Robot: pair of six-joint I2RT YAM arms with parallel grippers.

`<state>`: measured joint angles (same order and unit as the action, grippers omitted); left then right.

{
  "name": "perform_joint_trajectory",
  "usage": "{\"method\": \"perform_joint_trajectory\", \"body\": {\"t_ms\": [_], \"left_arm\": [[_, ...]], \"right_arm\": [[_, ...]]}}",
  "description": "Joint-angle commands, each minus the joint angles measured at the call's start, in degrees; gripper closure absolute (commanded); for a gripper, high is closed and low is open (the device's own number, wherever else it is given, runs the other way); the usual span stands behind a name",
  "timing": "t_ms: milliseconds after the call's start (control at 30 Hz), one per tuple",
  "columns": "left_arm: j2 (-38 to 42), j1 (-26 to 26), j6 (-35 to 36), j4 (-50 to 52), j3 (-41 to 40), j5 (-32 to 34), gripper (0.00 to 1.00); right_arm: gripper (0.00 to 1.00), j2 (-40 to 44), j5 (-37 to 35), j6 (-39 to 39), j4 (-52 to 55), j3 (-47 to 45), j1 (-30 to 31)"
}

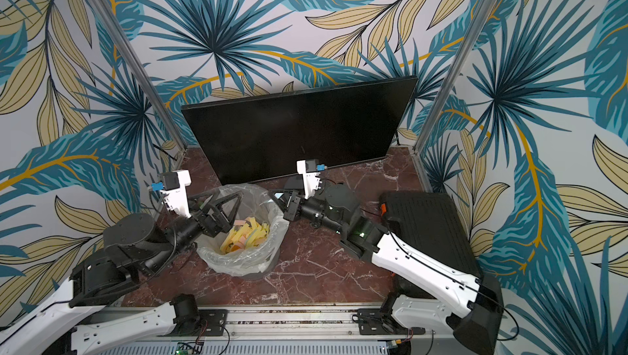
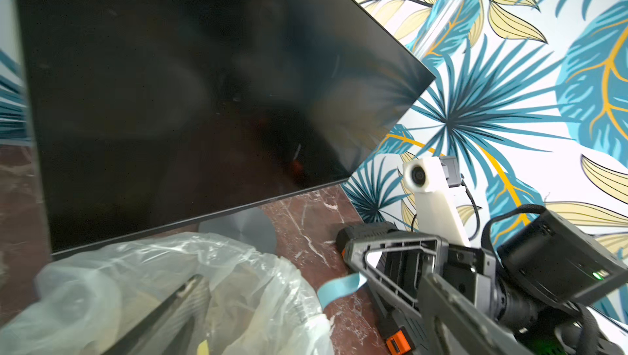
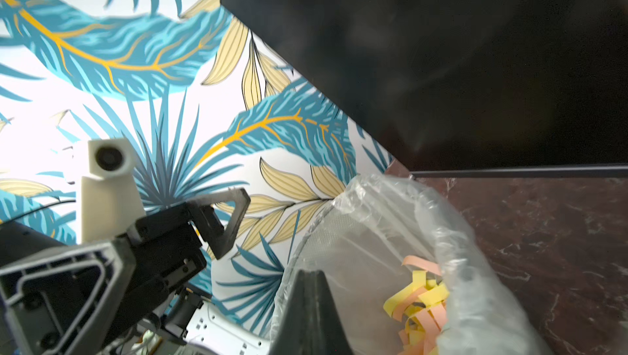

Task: Remove the sticky note from the monitor
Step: Place the sticky note in the trash bin.

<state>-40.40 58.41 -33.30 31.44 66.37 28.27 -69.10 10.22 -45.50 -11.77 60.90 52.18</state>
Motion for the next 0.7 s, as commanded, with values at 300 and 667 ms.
{"method": "perform_joint_trajectory", "body": {"t_ms": [300,667], "left_arm": [[2.86,-1.45,3.04,12.74,5.16,16.96,0.00],[-3.71,-17.75,4.34,17.66,11.29,8.04,0.00]], "right_arm": [[0.61,-16.48,-3.80,12.47,13.77,17.06,9.75],[0.20,-17.12,-5.95,16.11,18.43,22.27,10.39]]}}
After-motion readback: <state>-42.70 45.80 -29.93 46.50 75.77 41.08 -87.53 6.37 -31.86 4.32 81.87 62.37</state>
